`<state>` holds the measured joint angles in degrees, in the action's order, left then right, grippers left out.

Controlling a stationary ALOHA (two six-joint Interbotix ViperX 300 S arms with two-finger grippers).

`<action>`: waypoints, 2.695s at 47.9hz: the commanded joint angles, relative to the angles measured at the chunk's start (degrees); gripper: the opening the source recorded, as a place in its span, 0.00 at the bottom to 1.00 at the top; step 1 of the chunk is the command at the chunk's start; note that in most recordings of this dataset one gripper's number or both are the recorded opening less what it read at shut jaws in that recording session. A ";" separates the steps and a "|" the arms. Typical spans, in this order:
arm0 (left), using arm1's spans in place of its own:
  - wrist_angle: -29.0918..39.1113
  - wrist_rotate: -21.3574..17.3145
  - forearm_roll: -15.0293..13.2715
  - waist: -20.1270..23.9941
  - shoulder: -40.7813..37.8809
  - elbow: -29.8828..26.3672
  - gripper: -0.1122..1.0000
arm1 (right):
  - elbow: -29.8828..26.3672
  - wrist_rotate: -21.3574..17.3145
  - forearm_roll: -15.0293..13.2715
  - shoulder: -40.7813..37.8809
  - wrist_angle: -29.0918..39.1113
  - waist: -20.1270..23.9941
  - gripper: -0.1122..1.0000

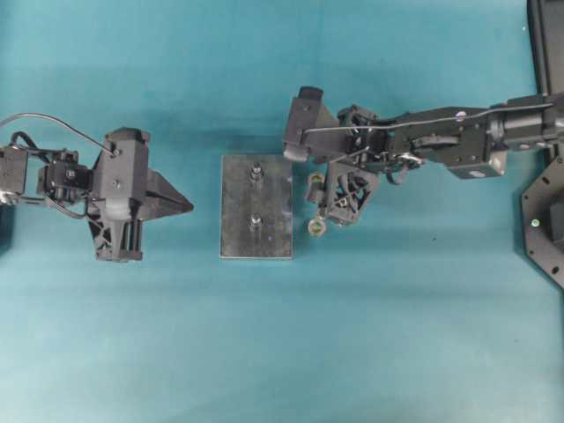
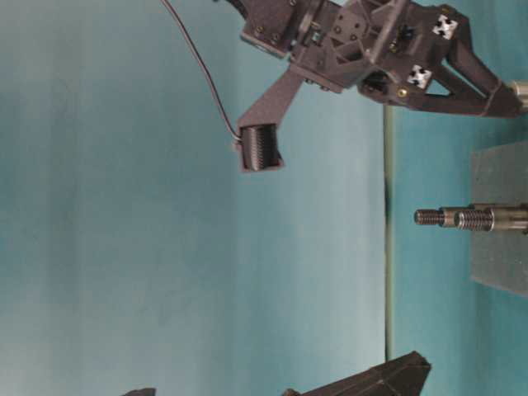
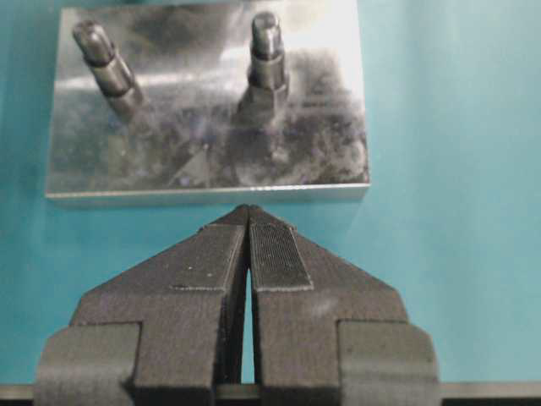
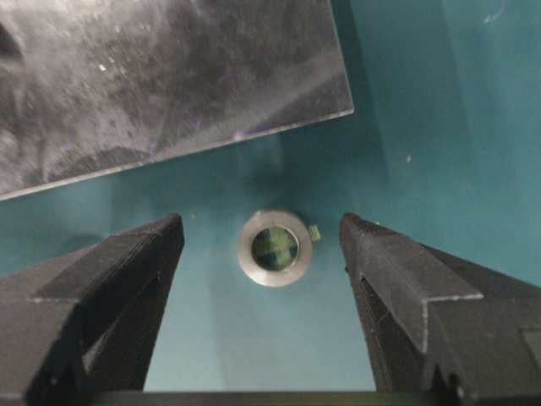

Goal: Insert the washer onto the shaft.
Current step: 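Grasp the upper washer with the right gripper and lift it, then lower the held washer onto the upper shaft and release it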

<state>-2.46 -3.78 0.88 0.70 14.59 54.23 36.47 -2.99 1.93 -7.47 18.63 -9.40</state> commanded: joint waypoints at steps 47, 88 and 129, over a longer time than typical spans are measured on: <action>-0.70 0.09 0.18 -0.35 0.00 -1.32 0.10 | -1.67 0.00 -0.53 -2.11 2.02 -0.18 0.46; -0.70 0.35 0.18 -0.70 -0.70 -1.67 0.10 | -20.65 0.62 -3.87 1.58 17.84 3.96 0.40; -1.85 0.35 0.18 -1.58 -1.49 -1.58 0.10 | -25.40 0.62 -10.02 -4.57 20.39 3.69 0.40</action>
<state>-3.60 -3.52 0.97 -0.70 12.83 53.79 12.30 -2.55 -7.91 -12.74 39.20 -5.45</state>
